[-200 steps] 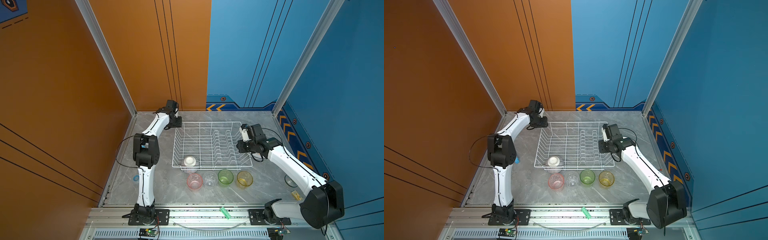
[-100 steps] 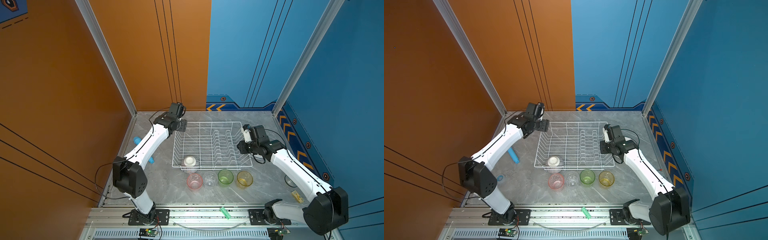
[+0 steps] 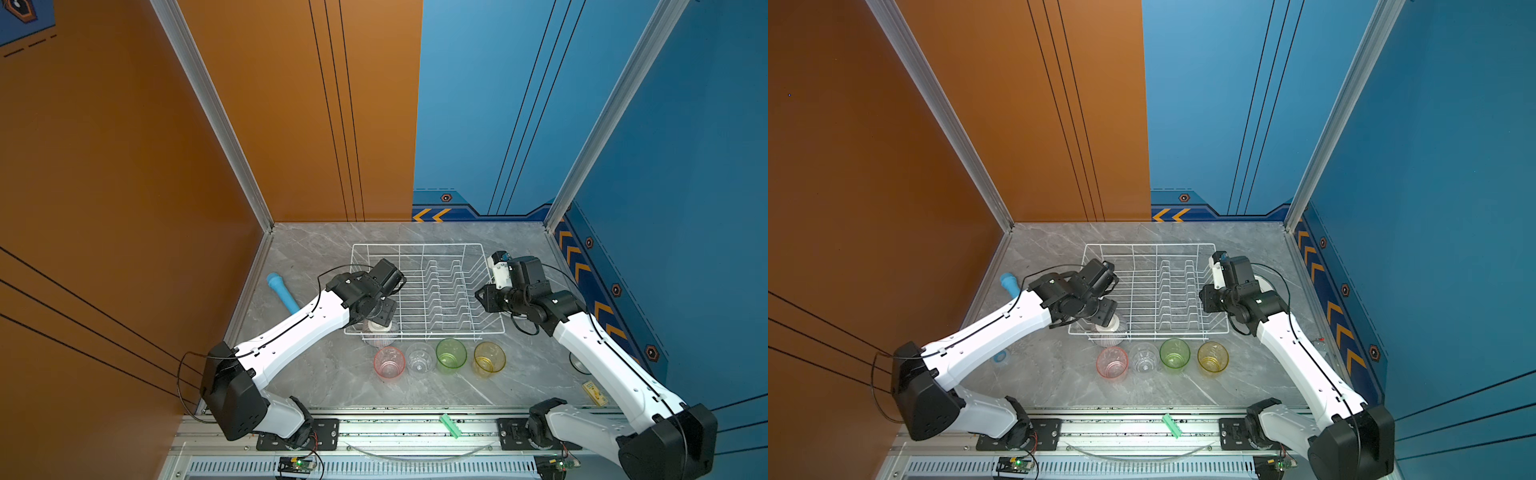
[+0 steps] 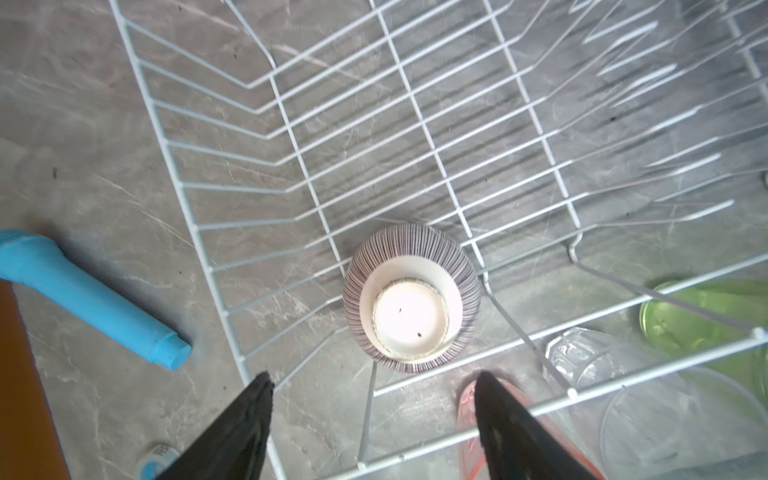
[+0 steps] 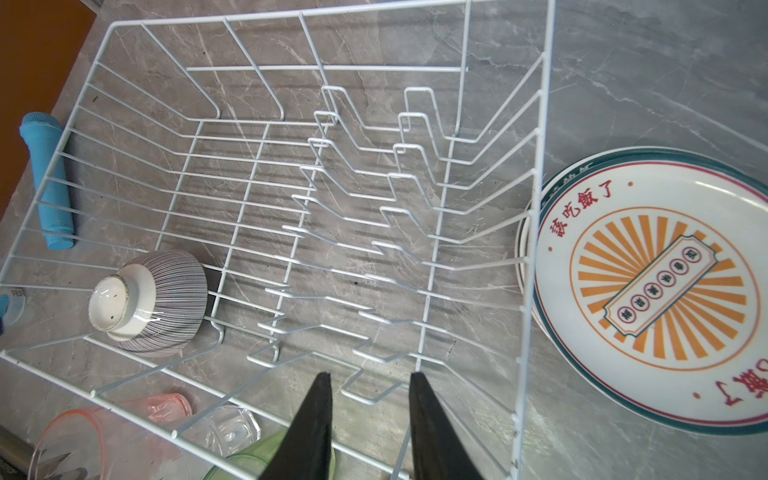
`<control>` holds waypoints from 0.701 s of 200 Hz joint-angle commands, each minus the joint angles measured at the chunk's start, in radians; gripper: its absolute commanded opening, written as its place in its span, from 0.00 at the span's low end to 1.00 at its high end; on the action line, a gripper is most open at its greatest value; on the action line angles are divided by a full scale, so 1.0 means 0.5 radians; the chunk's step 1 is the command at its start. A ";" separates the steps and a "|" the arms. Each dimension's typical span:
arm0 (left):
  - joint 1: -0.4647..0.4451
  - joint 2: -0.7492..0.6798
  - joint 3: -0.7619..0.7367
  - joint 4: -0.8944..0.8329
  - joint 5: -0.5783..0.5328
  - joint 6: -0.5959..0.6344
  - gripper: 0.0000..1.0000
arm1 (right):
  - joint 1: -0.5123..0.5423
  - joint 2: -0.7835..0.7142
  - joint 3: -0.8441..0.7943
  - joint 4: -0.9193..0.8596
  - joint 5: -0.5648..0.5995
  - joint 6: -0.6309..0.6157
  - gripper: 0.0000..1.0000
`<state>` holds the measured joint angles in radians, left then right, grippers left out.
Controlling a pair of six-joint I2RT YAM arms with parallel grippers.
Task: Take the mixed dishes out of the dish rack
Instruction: 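Lower the left gripper onto the foot of the striped bowl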
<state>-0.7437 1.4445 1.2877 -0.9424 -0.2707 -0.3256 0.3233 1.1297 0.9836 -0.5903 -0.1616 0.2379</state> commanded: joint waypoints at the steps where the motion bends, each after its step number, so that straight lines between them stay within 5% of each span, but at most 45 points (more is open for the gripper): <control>1: -0.016 0.061 -0.026 -0.066 0.155 -0.149 0.80 | 0.002 -0.067 -0.038 0.019 -0.046 0.043 0.30; 140: 0.089 0.367 -0.101 0.131 0.326 -0.156 0.71 | -0.001 -0.121 -0.117 0.058 -0.045 0.046 0.31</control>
<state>-0.7174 1.6051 1.2556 -0.8967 -0.1390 -0.4015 0.3233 1.0752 0.9363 -0.5900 -0.1654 0.2451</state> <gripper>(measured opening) 0.717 0.313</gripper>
